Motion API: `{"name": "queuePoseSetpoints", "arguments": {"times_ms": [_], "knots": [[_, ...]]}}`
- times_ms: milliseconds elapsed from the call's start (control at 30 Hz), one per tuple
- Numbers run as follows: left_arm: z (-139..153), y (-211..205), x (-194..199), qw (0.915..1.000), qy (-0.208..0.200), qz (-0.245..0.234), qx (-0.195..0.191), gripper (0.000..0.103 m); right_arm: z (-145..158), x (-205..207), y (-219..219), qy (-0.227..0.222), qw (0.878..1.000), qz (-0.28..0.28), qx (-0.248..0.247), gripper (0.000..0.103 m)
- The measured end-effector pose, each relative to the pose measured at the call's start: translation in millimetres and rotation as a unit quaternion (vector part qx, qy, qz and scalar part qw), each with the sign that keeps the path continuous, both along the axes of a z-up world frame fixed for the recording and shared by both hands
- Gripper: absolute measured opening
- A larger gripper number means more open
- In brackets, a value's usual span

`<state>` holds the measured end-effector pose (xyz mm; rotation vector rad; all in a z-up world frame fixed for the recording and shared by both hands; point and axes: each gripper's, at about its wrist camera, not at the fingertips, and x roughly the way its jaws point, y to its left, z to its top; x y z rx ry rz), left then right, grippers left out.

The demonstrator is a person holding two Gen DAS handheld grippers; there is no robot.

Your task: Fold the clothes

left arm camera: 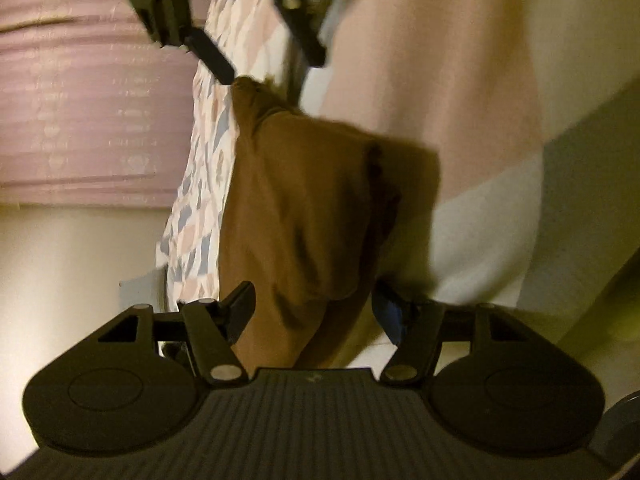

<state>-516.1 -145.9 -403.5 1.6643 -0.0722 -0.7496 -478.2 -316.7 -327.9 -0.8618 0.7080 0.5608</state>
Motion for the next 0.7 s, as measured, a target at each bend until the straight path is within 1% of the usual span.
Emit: {"name": "queuePoseSetpoints", "arguments": {"times_ms": [33, 100, 133, 167, 200, 233, 267, 333, 367, 400, 433, 500, 567, 633, 667, 700], "knots": [[-5.5, 2.5, 0.1, 0.9999, -0.009, -0.011, 0.0, 0.061, -1.5, 1.3, -3.4, -0.003, 1.0, -0.002, -0.007, 0.08], [-10.5, 6.5, 0.6, 0.9994, -0.021, -0.026, -0.011, 0.055, -5.0, 3.3, -10.1, -0.013, 1.0, -0.002, -0.024, 0.08], [-5.7, 7.8, 2.3, 0.999, -0.024, -0.024, -0.03, 0.051, -6.1, 4.5, -14.0, -0.022, 0.999, 0.0, -0.034, 0.079], [4.0, 7.2, 6.2, 0.9981, -0.017, -0.01, -0.058, 0.04, -6.7, 5.7, -18.2, -0.033, 0.998, 0.003, -0.045, 0.079], [14.8, 5.5, 11.0, 0.9965, 0.002, 0.01, -0.083, 0.032, -6.7, 7.6, -22.9, -0.043, 0.998, 0.007, -0.053, 0.079], [23.9, 4.1, 15.5, 0.9941, 0.016, 0.027, -0.104, 0.03, -6.3, 10.4, -27.7, -0.051, 0.997, 0.01, -0.058, 0.078], [26.7, 3.2, 18.5, 0.993, 0.023, 0.036, -0.11, 0.03, -6.2, 13.4, -32.4, -0.058, 0.996, 0.013, -0.064, 0.078], [18.0, 2.7, 21.8, 0.9945, 0.029, 0.04, -0.093, 0.031, -9.9, 19.8, -39.5, -0.064, 0.994, 0.032, -0.081, 0.077], [7.3, 3.1, 22.1, 0.9958, 0.025, 0.038, -0.08, 0.03, -13.0, 21.8, -42.2, -0.068, 0.992, 0.051, -0.091, 0.075], [-1.1, 3.3, 20.4, 0.9965, 0.017, 0.033, -0.075, 0.028, -17.0, 21.1, -44.6, -0.075, 0.989, 0.08, -0.102, 0.075], [-5.7, 3.0, 18.9, 0.9965, 0.011, 0.029, -0.078, 0.028, -21.7, 20.4, -46.6, -0.083, 0.984, 0.111, -0.114, 0.073], [-8.1, -0.8, 21.1, 0.9952, 0.016, 0.037, -0.089, 0.025, -32.3, 20.2, -50.5, -0.102, 0.971, 0.166, -0.137, 0.073], [-5.9, -3.8, 24.8, 0.9933, 0.026, 0.048, -0.101, 0.024, -40.0, 22.6, -50.2, -0.115, 0.962, 0.202, -0.144, 0.067], [-1.8, -3.4, 27.0, 0.9925, 0.035, 0.05, -0.106, 0.023, -45.5, 28.1, -46.3, -0.124, 0.955, 0.226, -0.148, 0.054], [3.2, -3.1, 27.5, 0.9917, 0.043, 0.051, -0.109, 0.02, -45.3, 32.1, -44.0, -0.114, 0.956, 0.23, -0.142, 0.033], [12.1, -2.9, 27.6, 0.9901, 0.057, 0.054, -0.116, 0.017, -43.1, 37.7, -42.1, -0.095, 0.959, 0.229, -0.135, 0.022]]}}
